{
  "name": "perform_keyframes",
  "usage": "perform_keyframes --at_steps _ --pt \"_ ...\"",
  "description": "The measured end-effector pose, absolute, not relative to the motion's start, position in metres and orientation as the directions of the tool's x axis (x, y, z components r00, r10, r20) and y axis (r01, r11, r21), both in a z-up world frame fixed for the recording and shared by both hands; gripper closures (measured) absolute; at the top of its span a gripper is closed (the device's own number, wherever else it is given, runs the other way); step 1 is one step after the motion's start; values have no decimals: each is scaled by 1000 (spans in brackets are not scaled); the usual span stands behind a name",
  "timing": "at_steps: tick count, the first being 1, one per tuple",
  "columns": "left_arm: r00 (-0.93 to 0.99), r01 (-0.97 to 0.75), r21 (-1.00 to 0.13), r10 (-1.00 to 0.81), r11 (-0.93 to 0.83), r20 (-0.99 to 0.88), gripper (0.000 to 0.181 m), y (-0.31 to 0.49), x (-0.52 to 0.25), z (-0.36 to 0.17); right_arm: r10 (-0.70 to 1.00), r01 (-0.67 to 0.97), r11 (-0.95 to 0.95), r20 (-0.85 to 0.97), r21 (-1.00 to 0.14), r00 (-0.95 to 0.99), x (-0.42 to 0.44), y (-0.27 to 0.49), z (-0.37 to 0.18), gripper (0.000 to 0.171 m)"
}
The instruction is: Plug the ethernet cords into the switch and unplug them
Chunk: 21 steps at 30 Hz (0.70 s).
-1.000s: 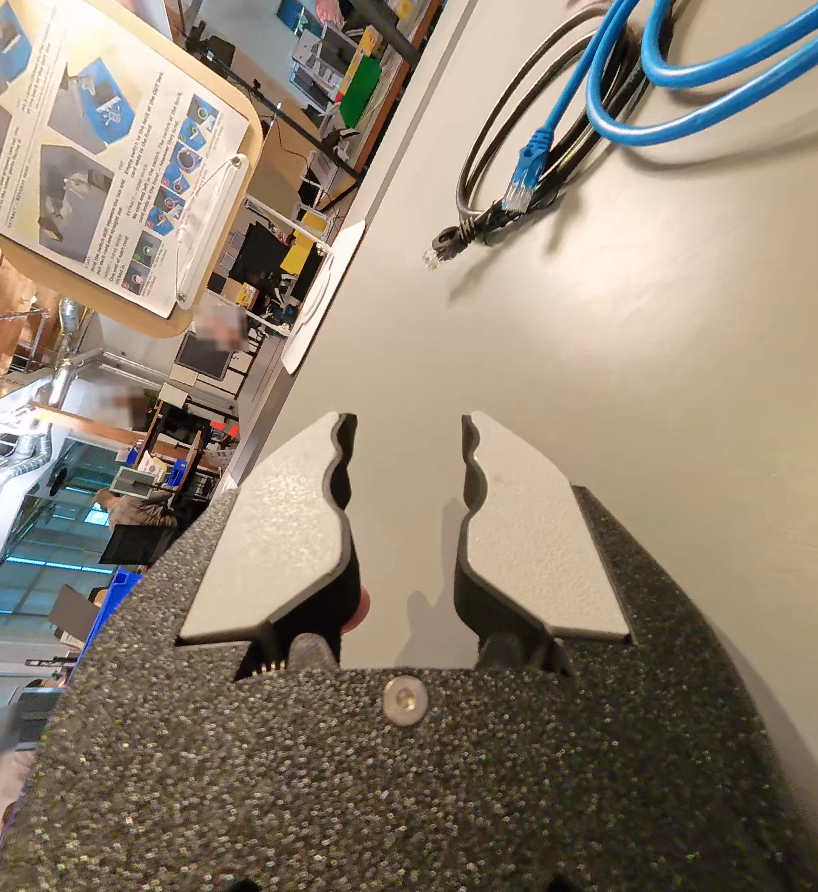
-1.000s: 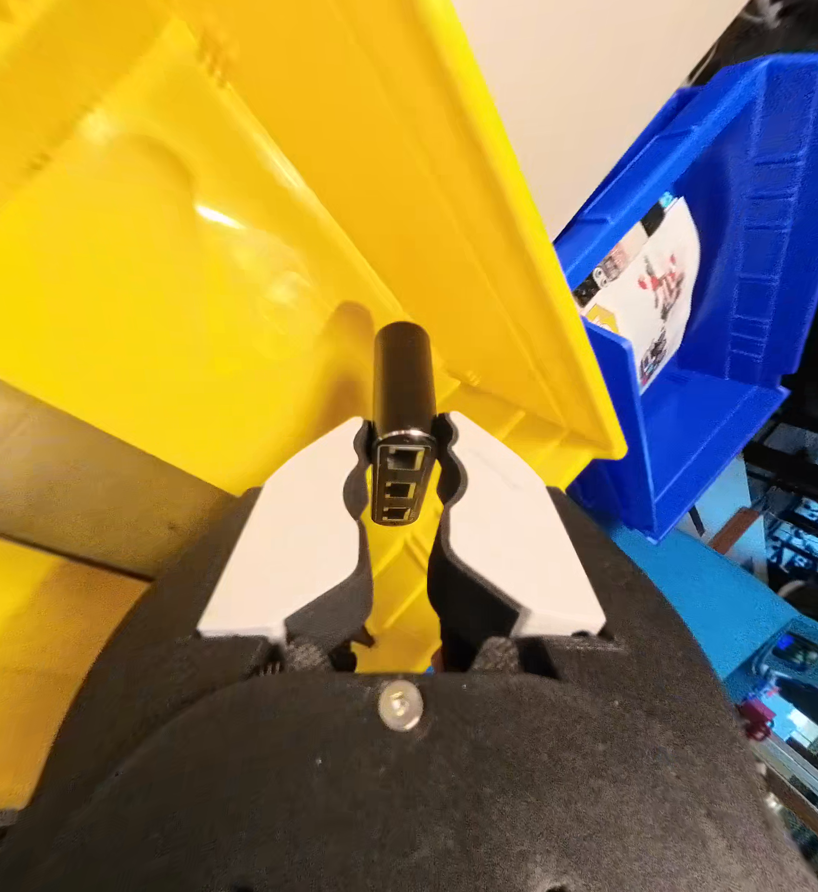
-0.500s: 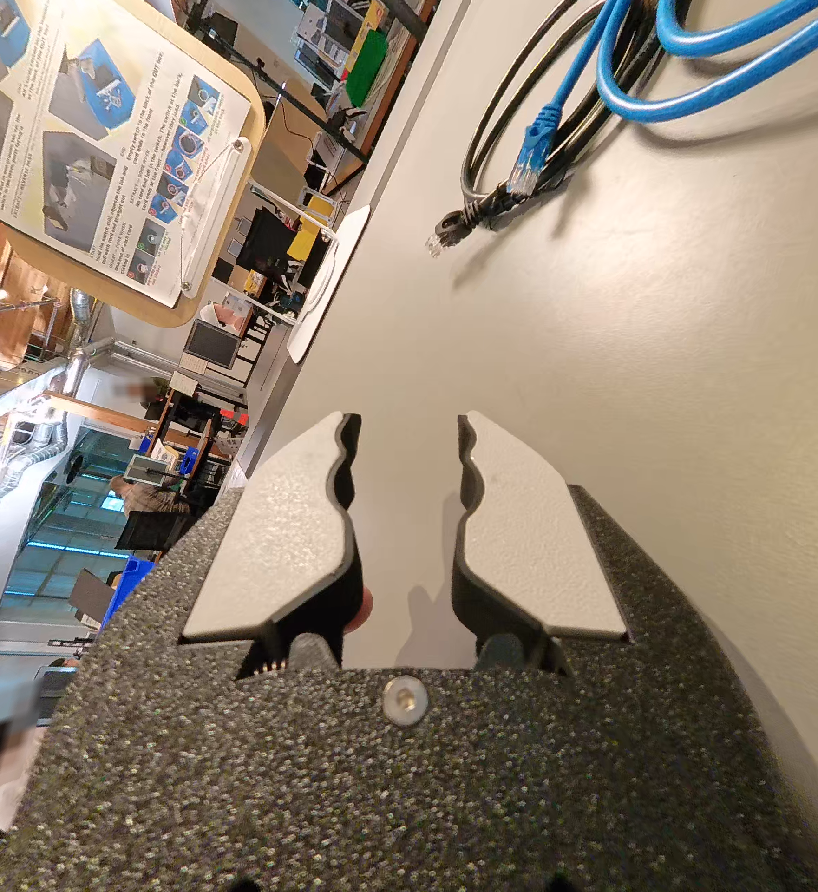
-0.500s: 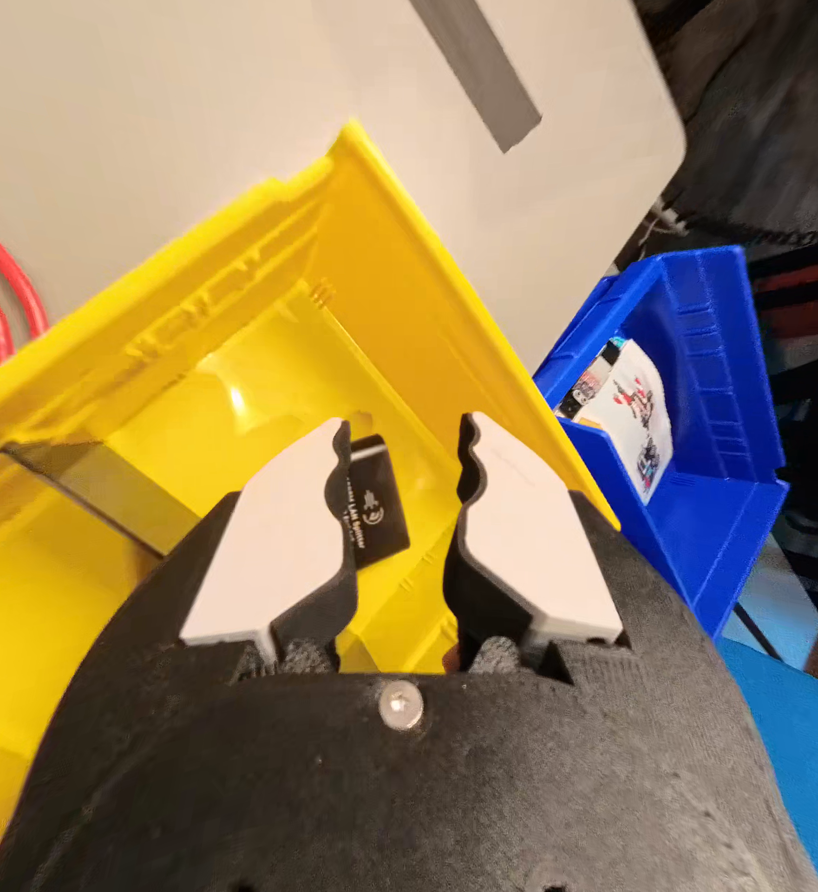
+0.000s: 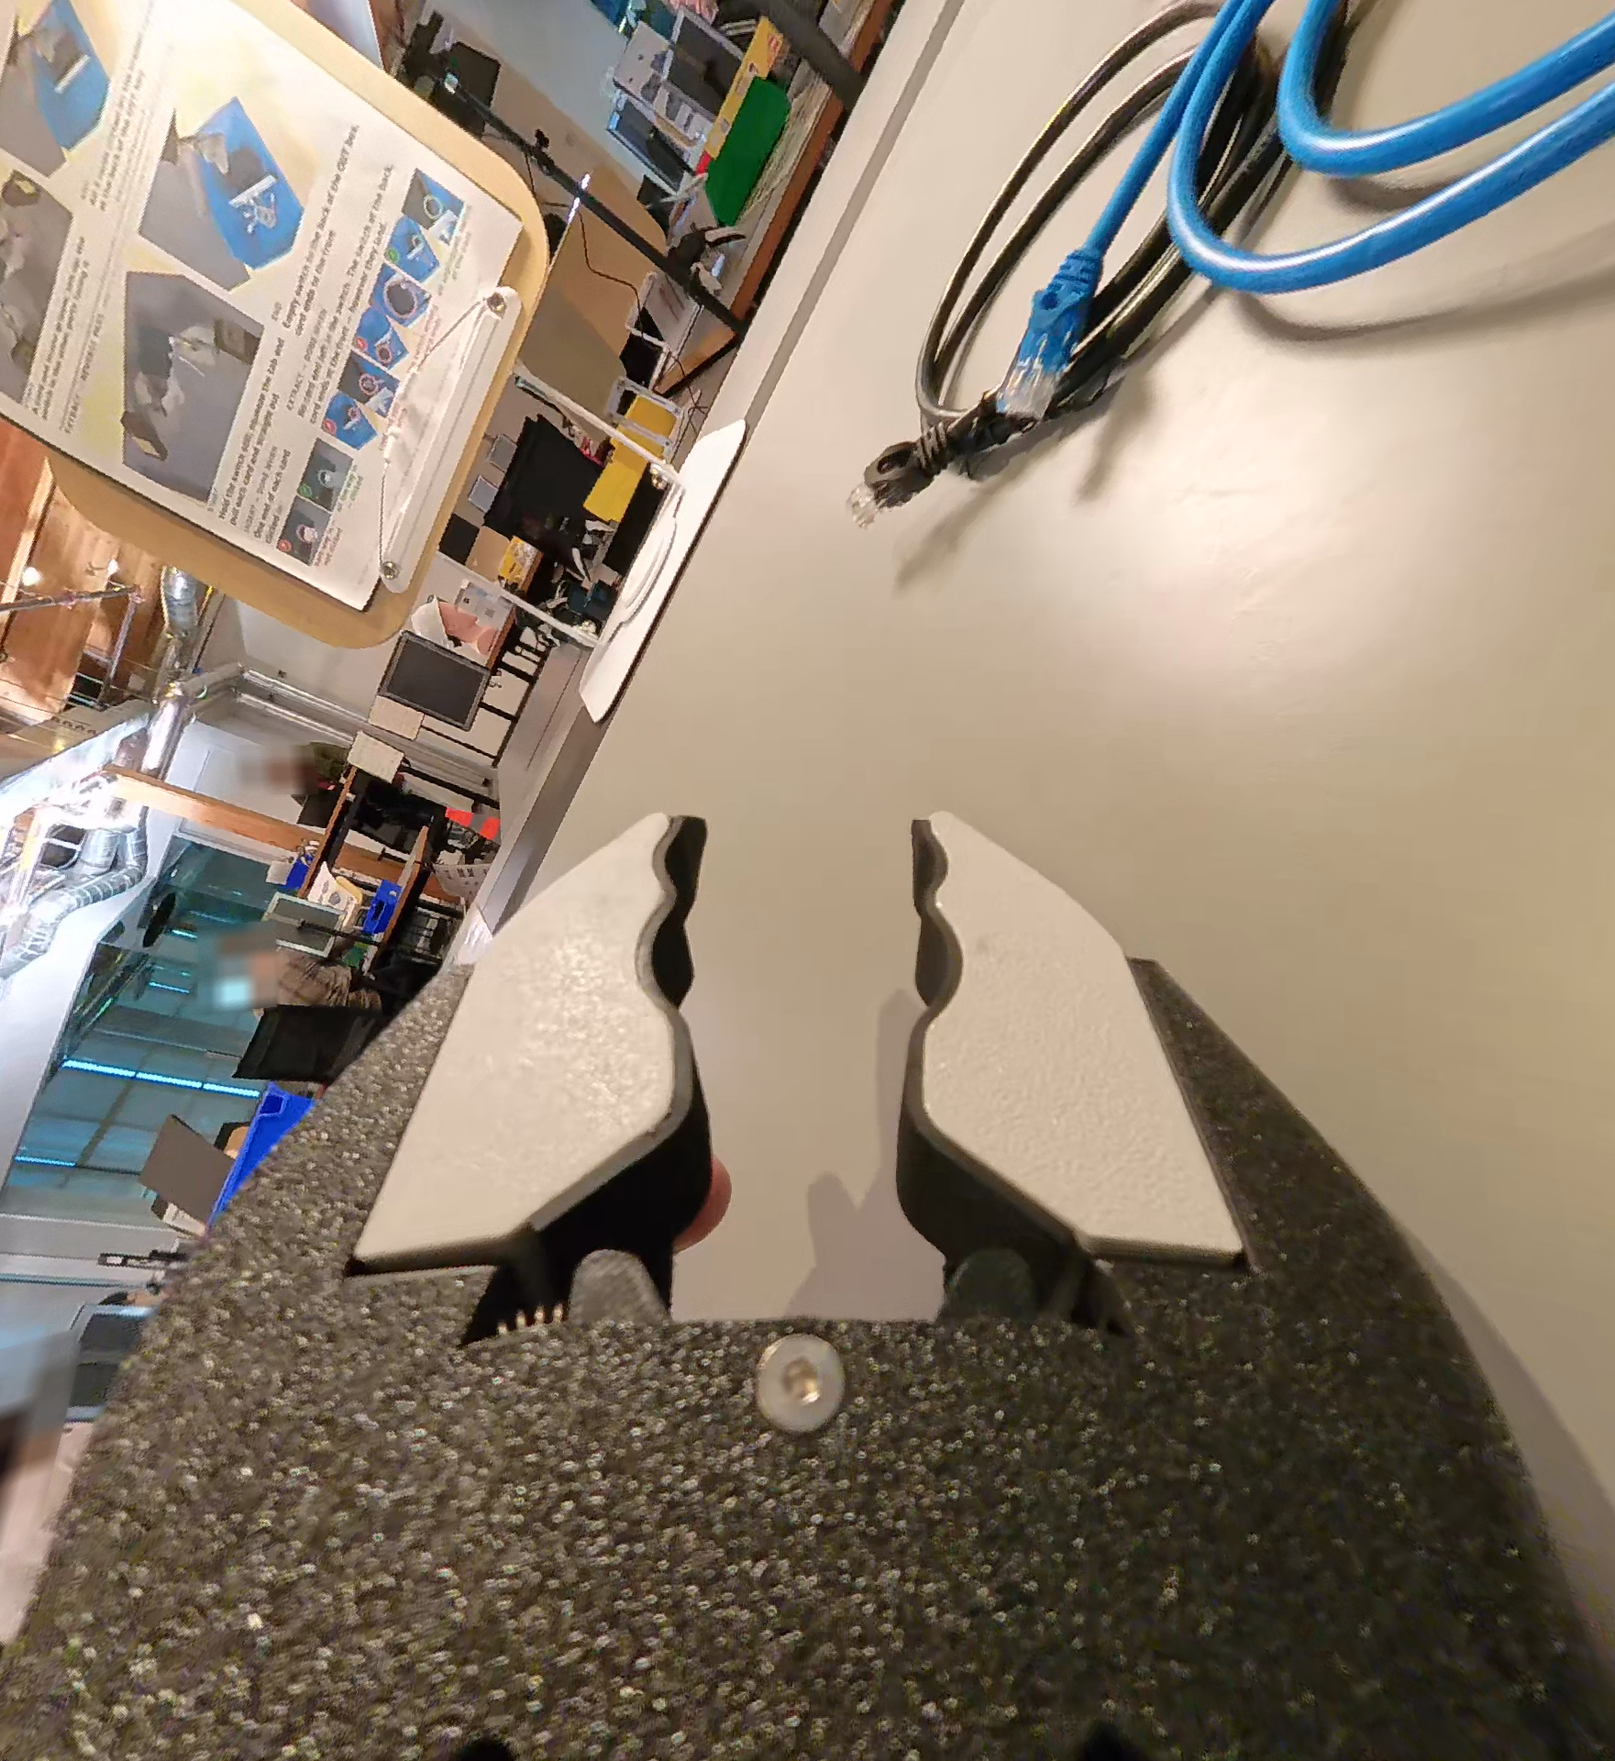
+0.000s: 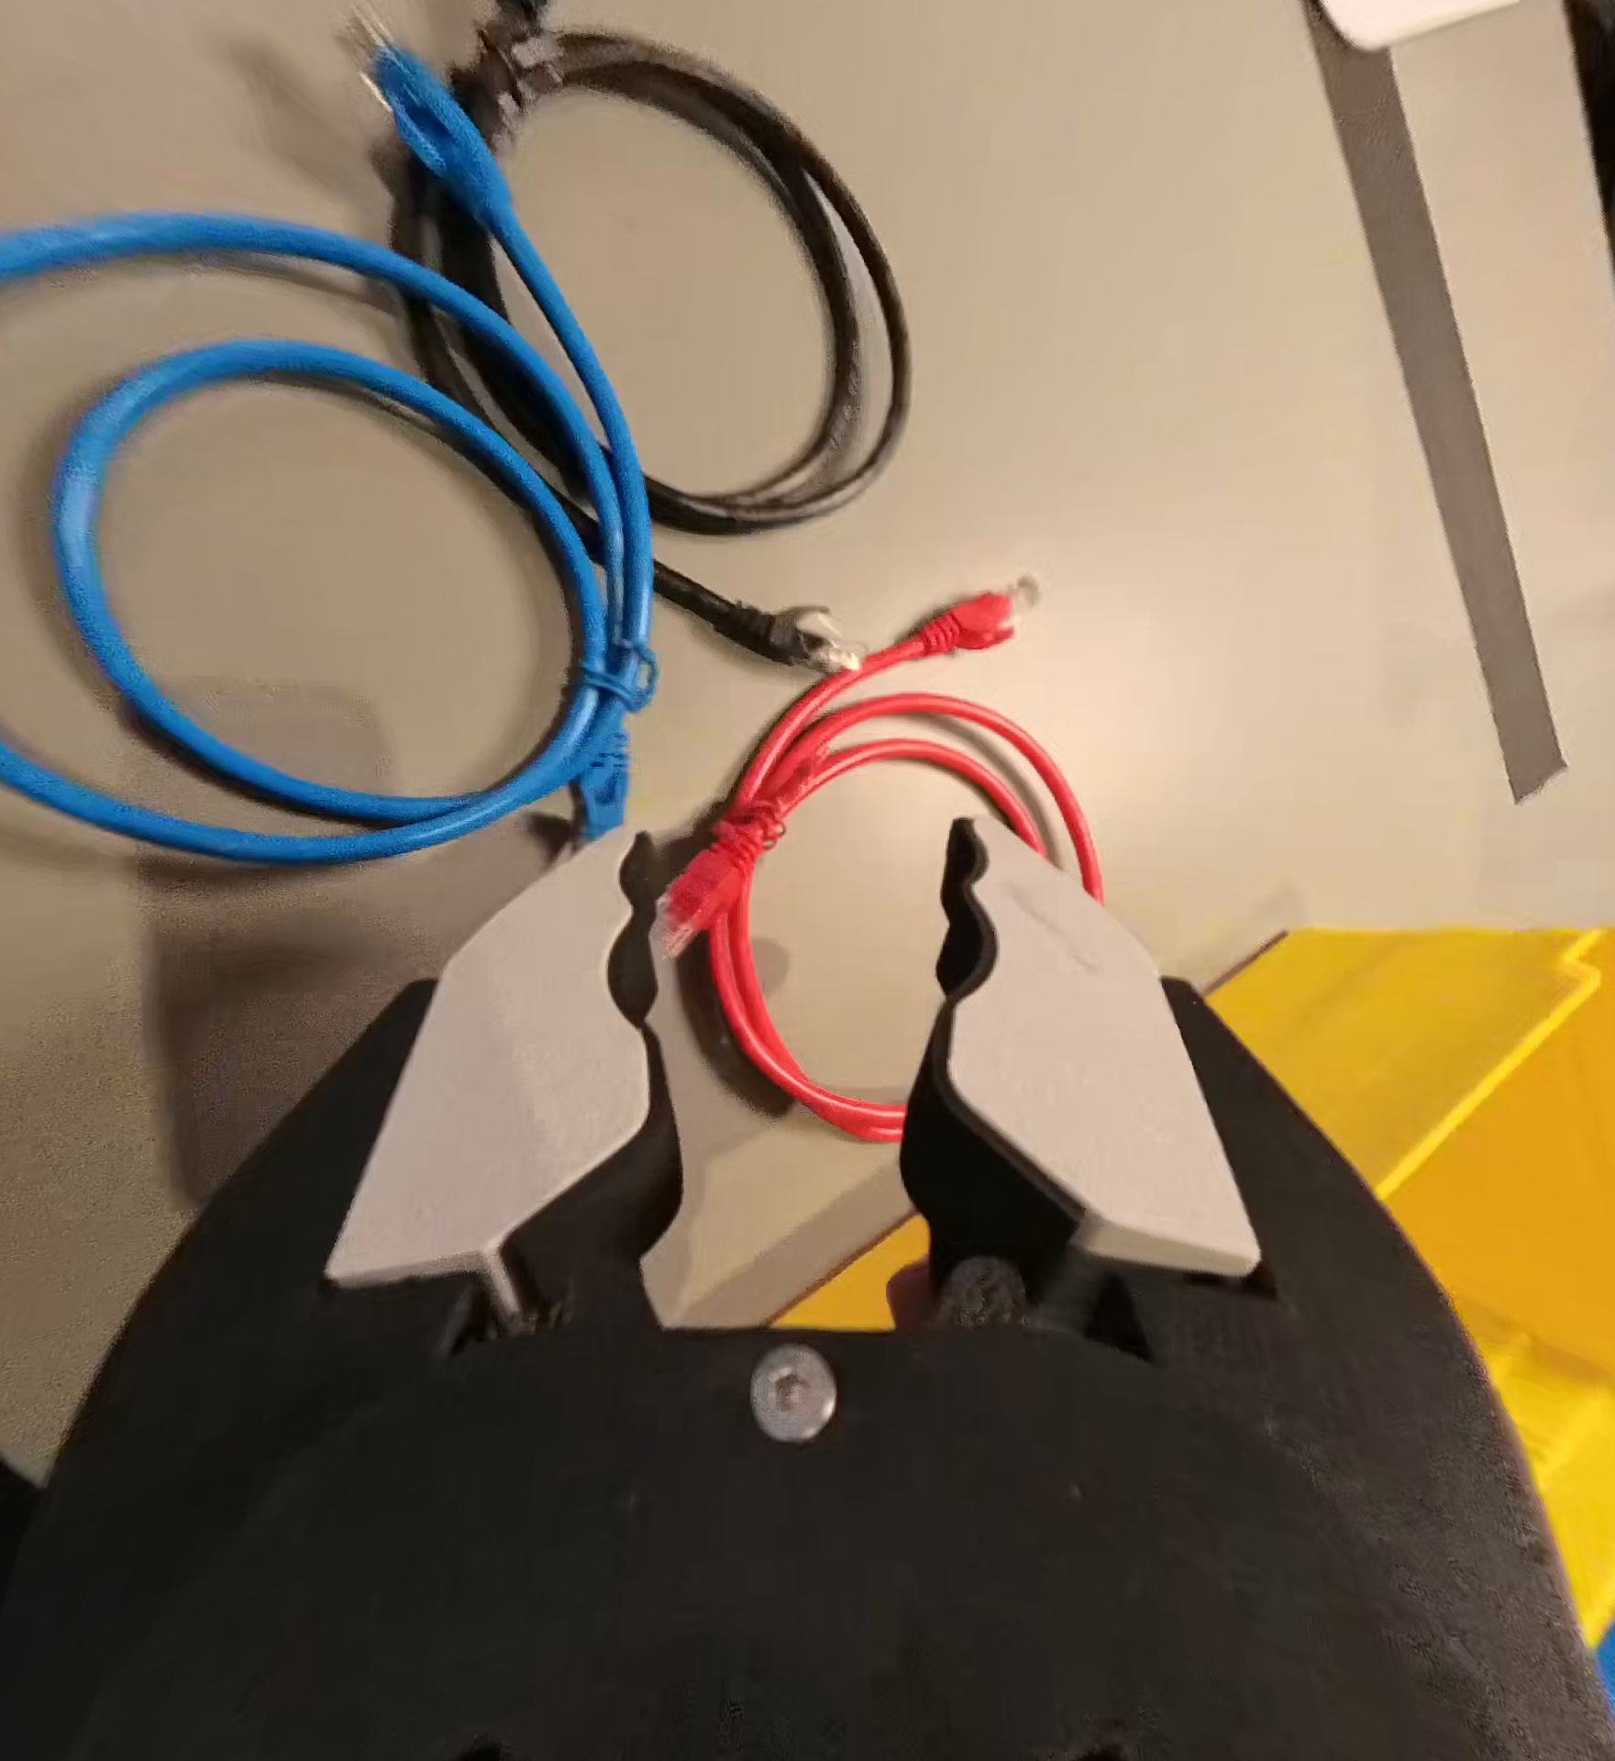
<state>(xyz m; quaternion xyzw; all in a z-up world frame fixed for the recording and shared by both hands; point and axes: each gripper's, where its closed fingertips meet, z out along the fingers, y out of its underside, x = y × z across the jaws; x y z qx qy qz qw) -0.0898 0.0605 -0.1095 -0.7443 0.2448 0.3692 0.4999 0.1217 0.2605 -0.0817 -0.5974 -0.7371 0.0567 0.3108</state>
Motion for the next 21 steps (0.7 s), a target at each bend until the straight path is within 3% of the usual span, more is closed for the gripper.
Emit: perform_keyframes --at_steps 1,4,14,17,19,21 --pt "608 -737 -564 1 -373 -794 137 60 -88 -109 906 882 246 420 -403 -60 124 269 -92 110" --pt "615 -744 -577 -9 -338 -788 137 58 -83 -107 934 921 122 357 -369 20 122 273 -120 105" --pt "578 -794 -533 -92 -292 -811 140 64 -66 -113 934 754 -227 83 -616 349 94 272 -148 119" --pt "606 -773 -556 -98 -305 -790 141 71 -69 -114 913 697 -218 109 -683 392 97 270 -147 131" --pt "623 -758 -570 -93 -315 -777 141 74 -71 -114 899 718 -180 185 -673 398 102 268 -147 152" --pt "625 -758 -574 -94 -308 -775 142 75 -70 -113 905 731 -130 220 -670 363 102 259 -146 154"
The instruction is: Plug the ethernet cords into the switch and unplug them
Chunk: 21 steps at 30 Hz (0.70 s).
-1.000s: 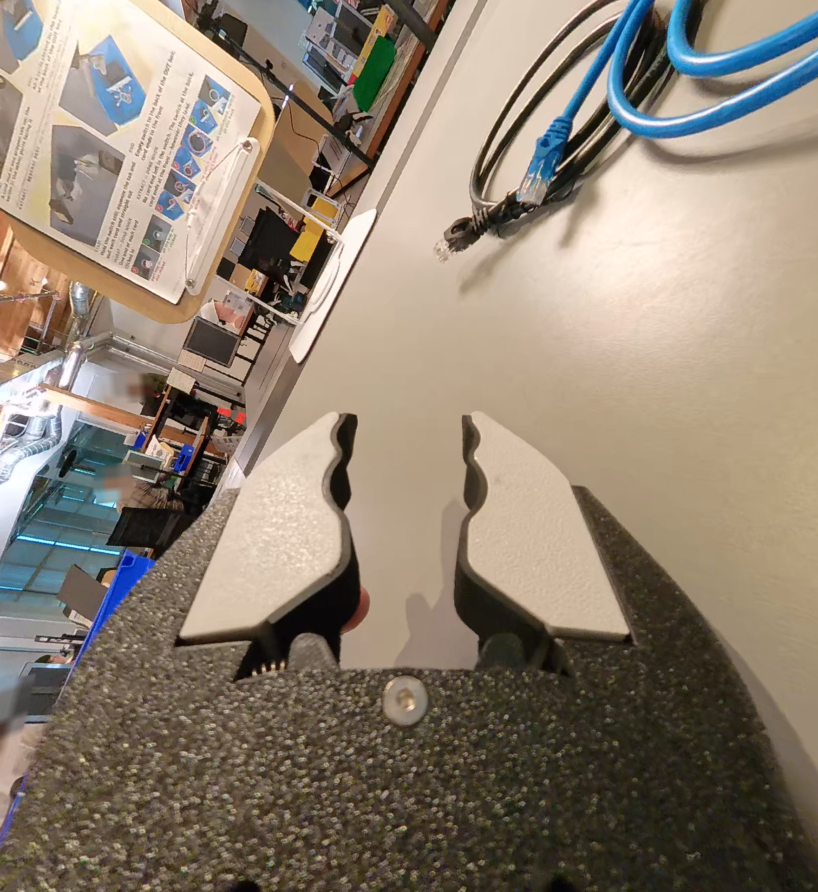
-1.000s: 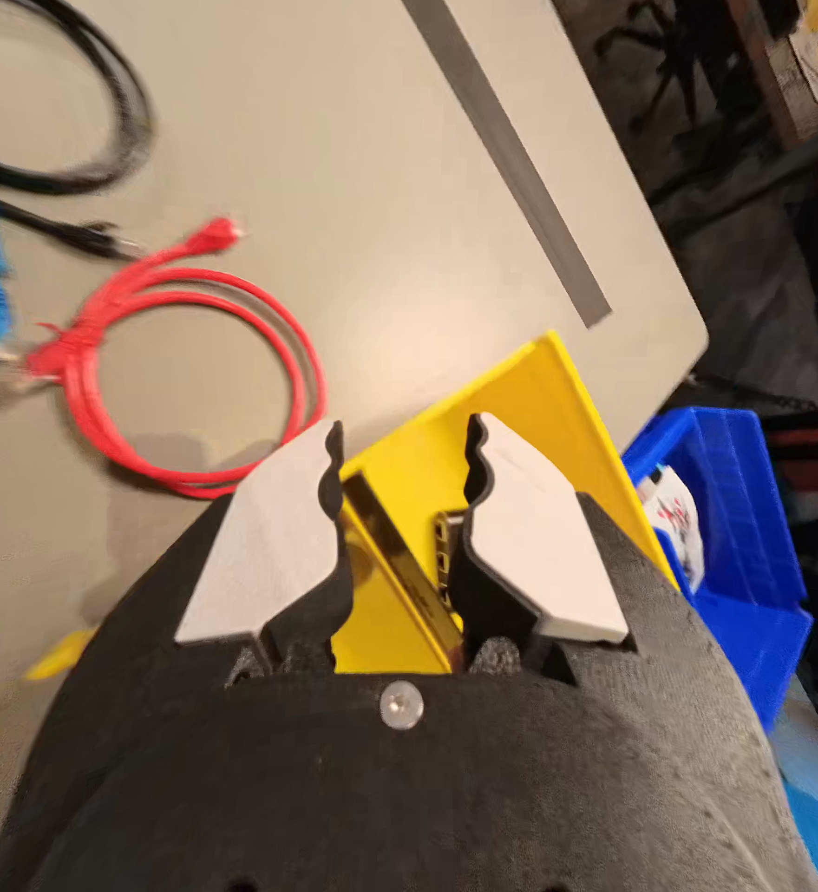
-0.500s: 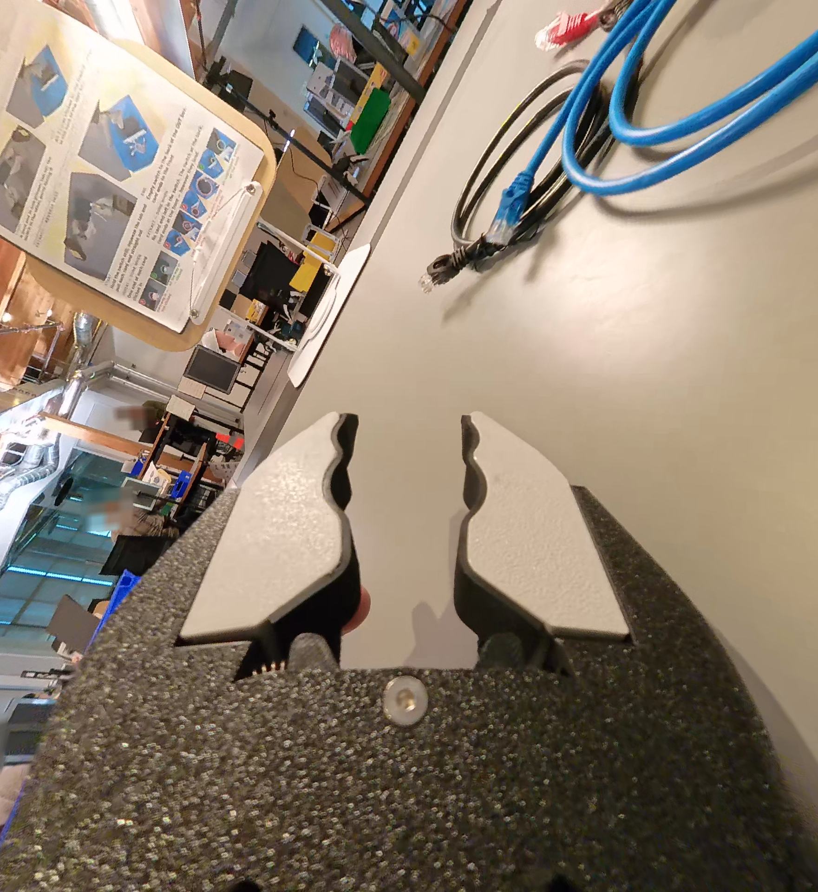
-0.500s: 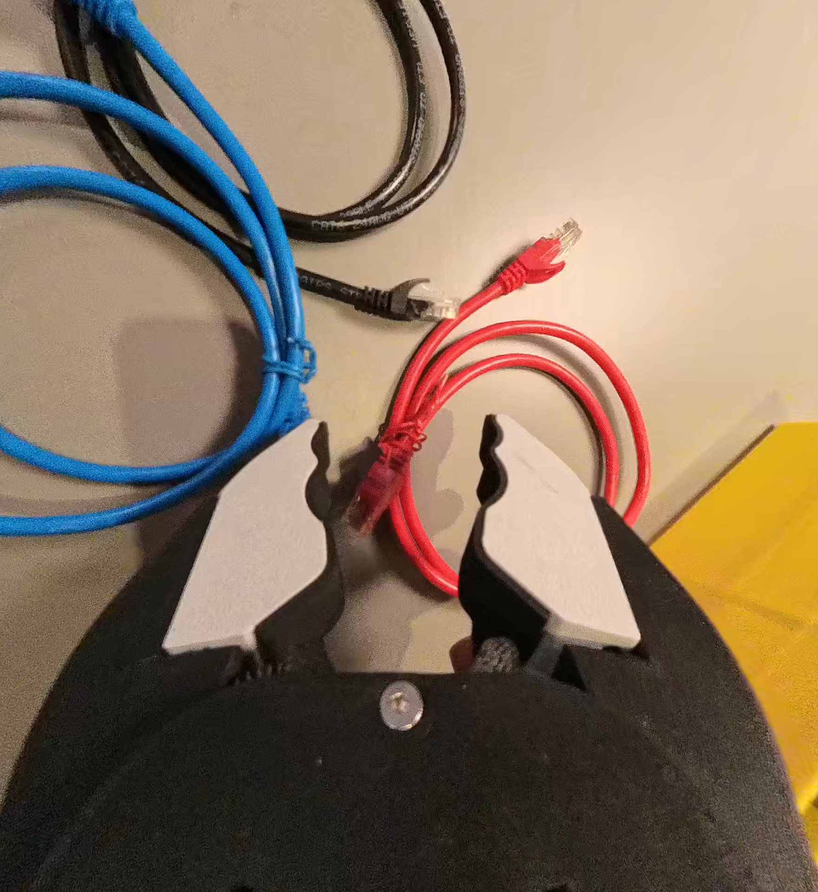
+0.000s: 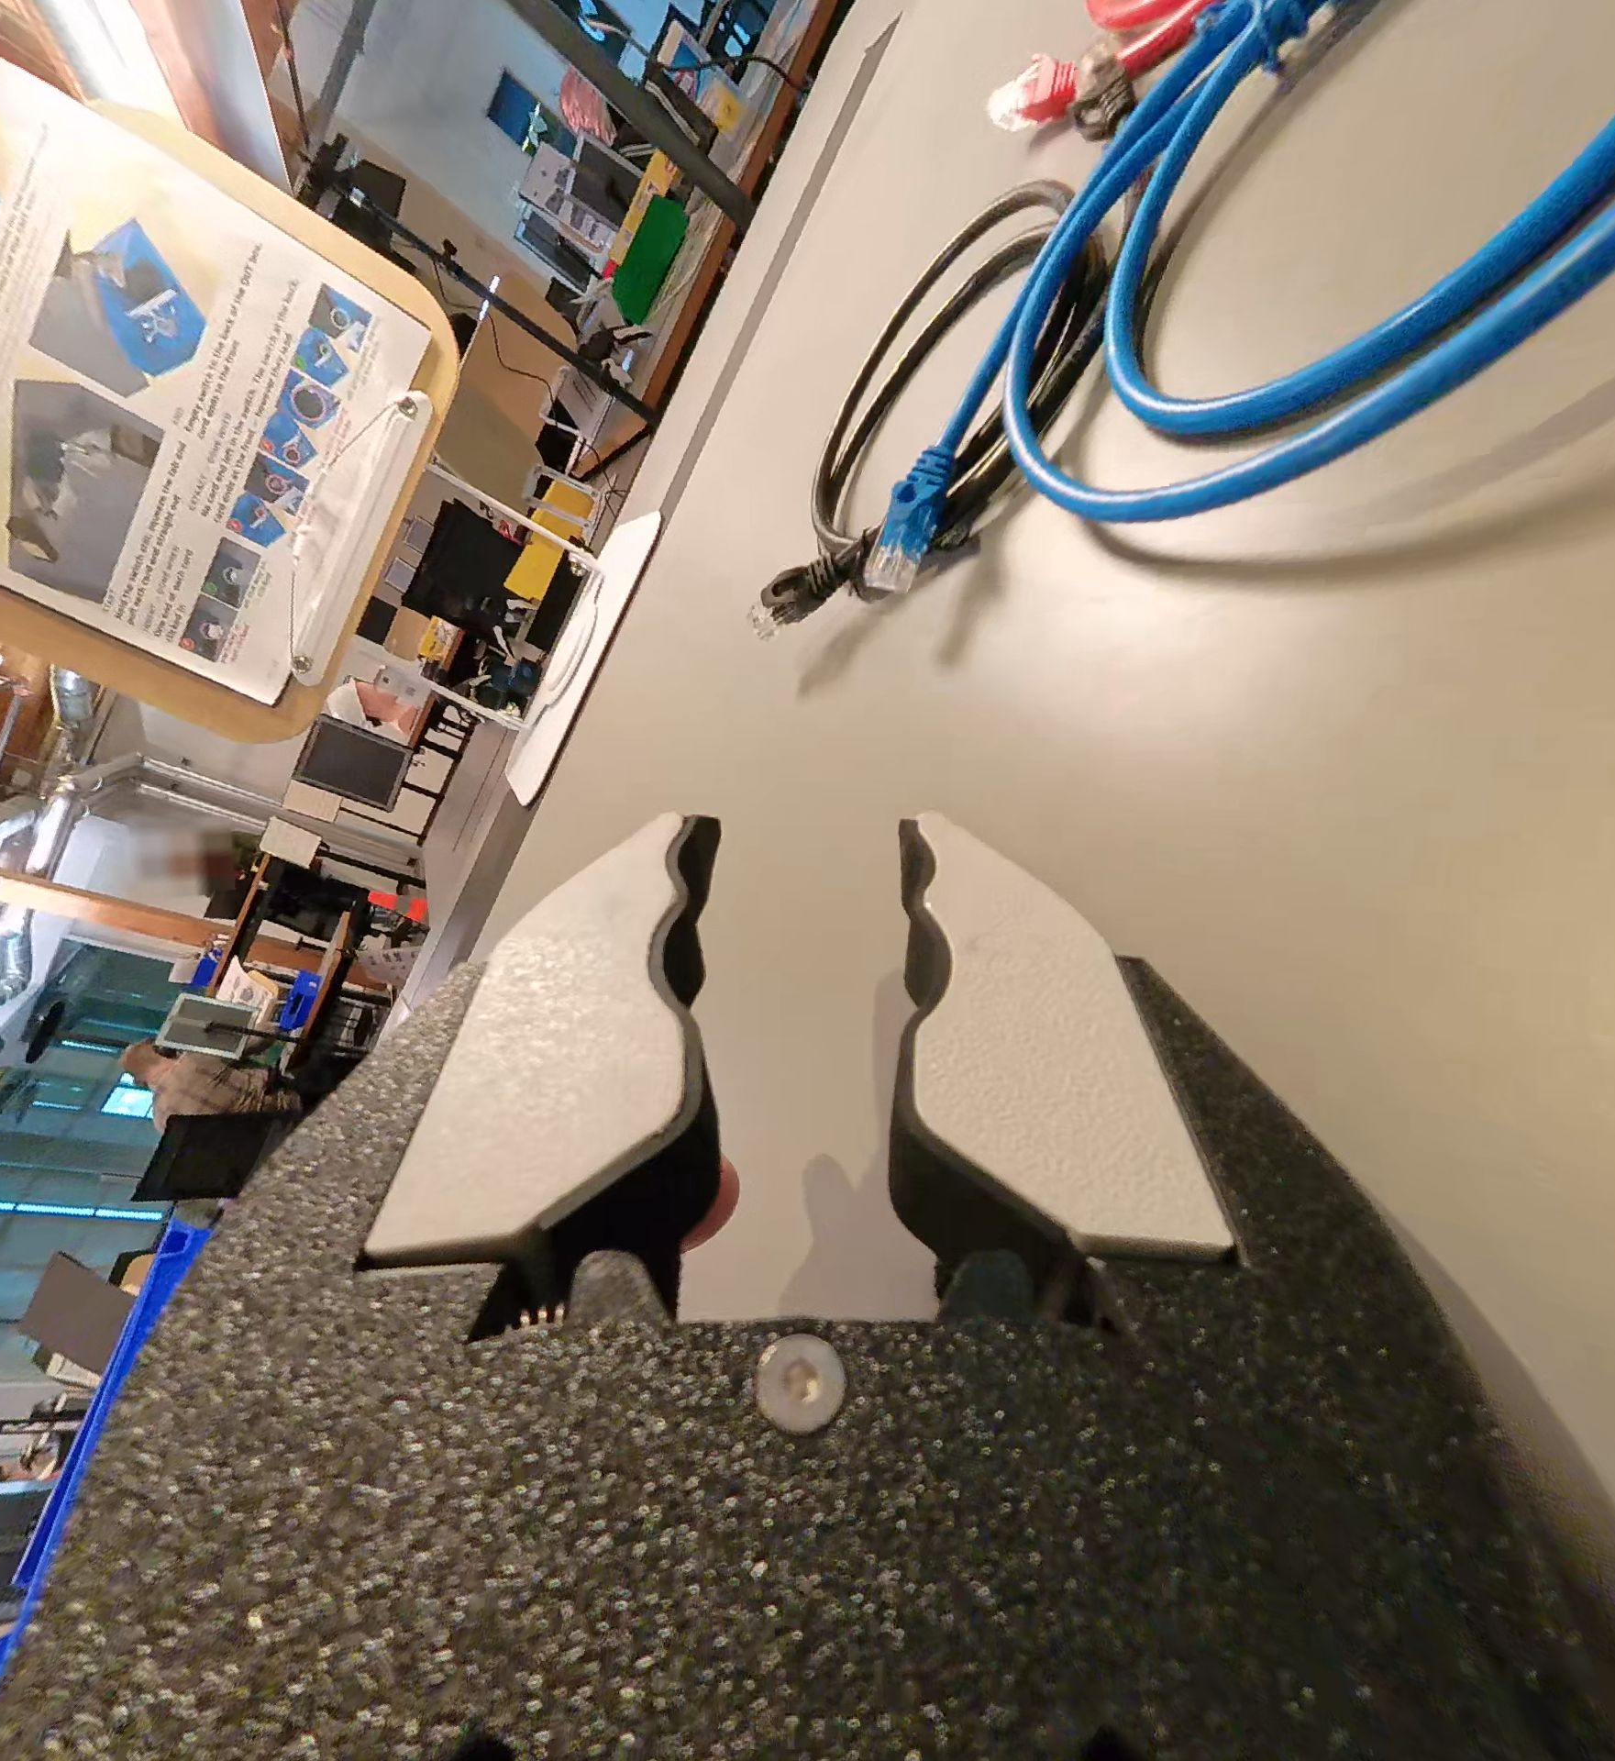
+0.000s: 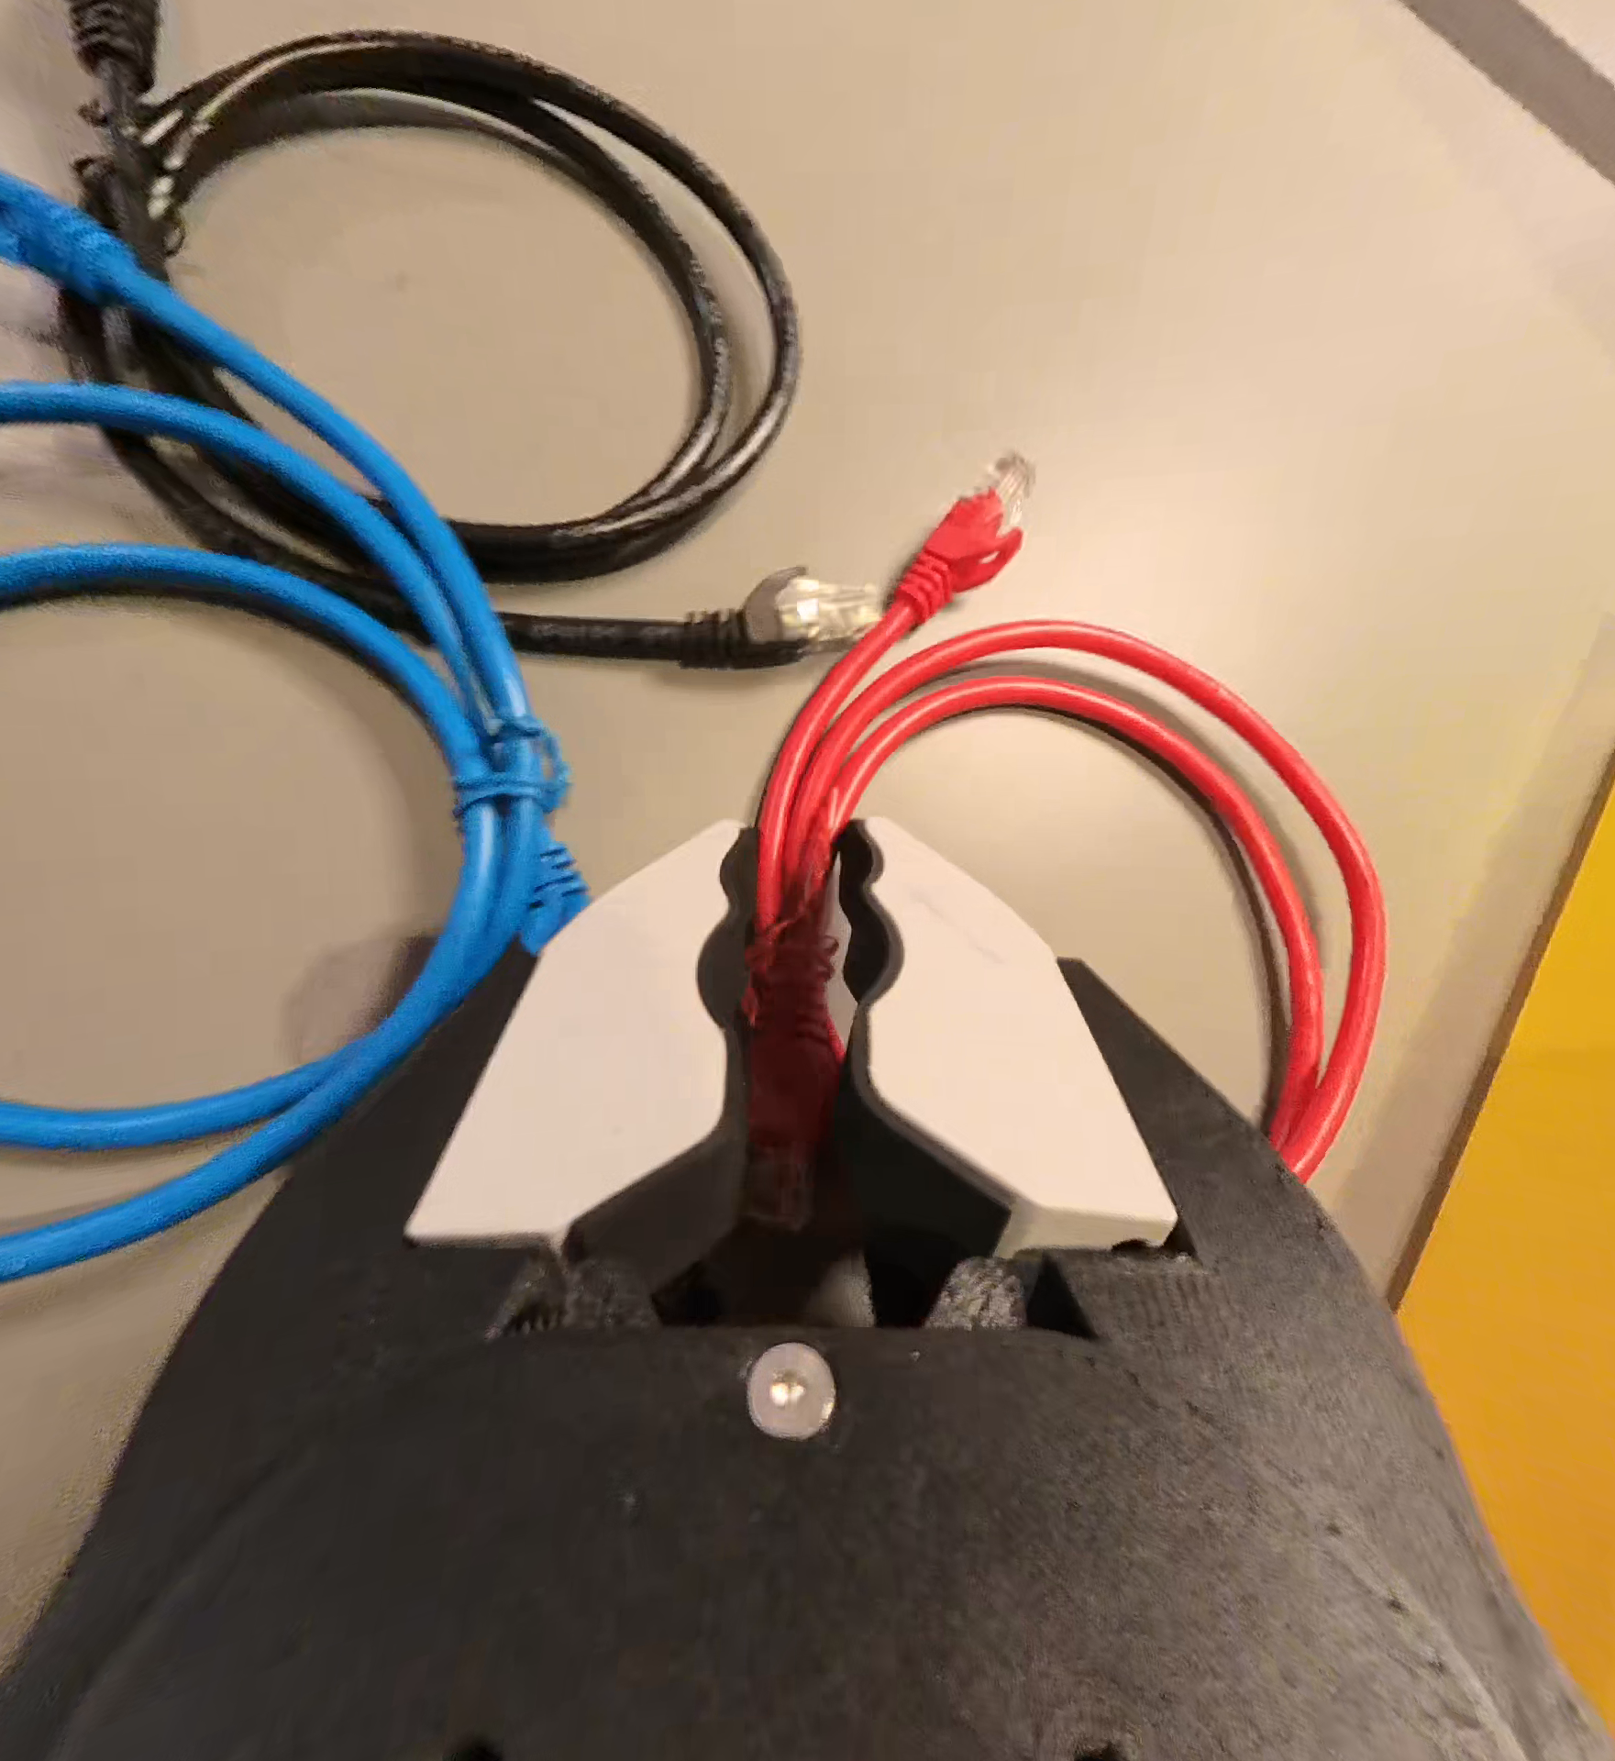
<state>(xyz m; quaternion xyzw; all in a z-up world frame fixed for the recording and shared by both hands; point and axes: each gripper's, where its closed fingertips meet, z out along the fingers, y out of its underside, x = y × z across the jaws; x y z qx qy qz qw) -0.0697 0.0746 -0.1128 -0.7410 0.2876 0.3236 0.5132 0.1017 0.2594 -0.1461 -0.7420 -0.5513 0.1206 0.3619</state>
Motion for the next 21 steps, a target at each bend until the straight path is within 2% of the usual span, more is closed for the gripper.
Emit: perform_keyframes --at_steps 3,10,17,21 --pt "614 -770 -570 -92 -286 -784 144 74 -66 -111 900 738 -23 307 -675 310 100 251 -143 160" --pt "646 -743 -615 -41 -263 -763 147 73 -70 -101 866 724 84 409 -685 287 88 250 -125 161" --pt "654 -729 -633 4 -260 -756 148 69 -77 -95 766 589 246 527 -770 368 93 246 -39 161" --pt "639 -736 -621 27 -268 -769 148 63 -80 -94 668 512 315 569 -799 479 128 248 18 161"
